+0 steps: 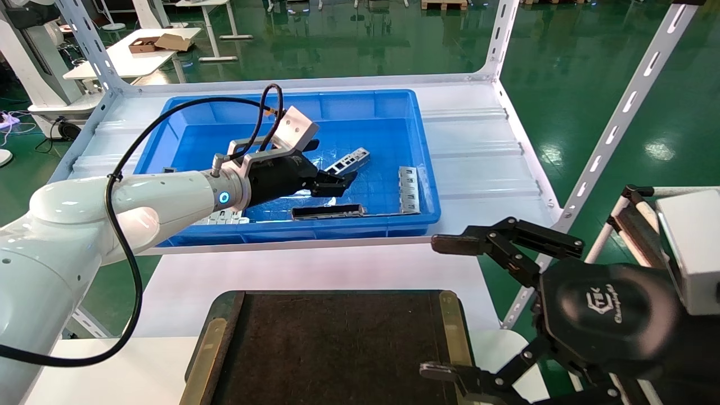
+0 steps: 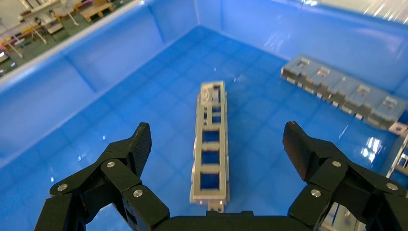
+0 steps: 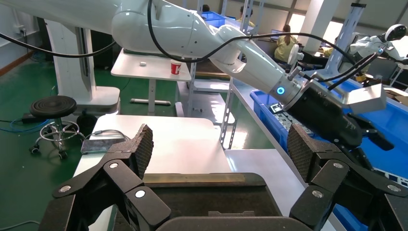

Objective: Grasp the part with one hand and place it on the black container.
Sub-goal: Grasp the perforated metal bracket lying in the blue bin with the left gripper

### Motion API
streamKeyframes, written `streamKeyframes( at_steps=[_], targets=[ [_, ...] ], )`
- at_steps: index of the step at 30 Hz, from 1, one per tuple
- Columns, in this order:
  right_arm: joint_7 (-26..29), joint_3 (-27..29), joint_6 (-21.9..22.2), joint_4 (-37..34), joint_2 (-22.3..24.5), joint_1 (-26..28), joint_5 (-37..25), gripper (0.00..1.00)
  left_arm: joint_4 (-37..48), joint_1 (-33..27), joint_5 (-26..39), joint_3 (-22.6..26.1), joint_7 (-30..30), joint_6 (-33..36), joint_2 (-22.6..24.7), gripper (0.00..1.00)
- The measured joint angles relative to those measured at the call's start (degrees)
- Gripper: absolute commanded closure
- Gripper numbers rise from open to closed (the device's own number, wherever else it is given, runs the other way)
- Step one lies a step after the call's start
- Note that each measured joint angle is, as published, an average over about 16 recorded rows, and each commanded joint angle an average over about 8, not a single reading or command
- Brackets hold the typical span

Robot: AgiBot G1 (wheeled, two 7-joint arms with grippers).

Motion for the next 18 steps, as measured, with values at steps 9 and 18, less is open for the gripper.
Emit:
streamKeyframes(
  at_steps=[9, 18],
  targets=[
    [-0.02, -0.04, 0.02, 0.0, 0.01, 0.01, 0.02, 1.0, 0.02, 0.87, -0.94, 1.78, -1.51, -1.82, 0.0, 1.0],
    [-0.04, -0.07, 0.03, 0.0, 0.03, 0.02, 0.05, 1.0, -0.51, 1.67, -2.19, 3.35, -2.63, -3.1, -0.03, 1.0]
  ],
)
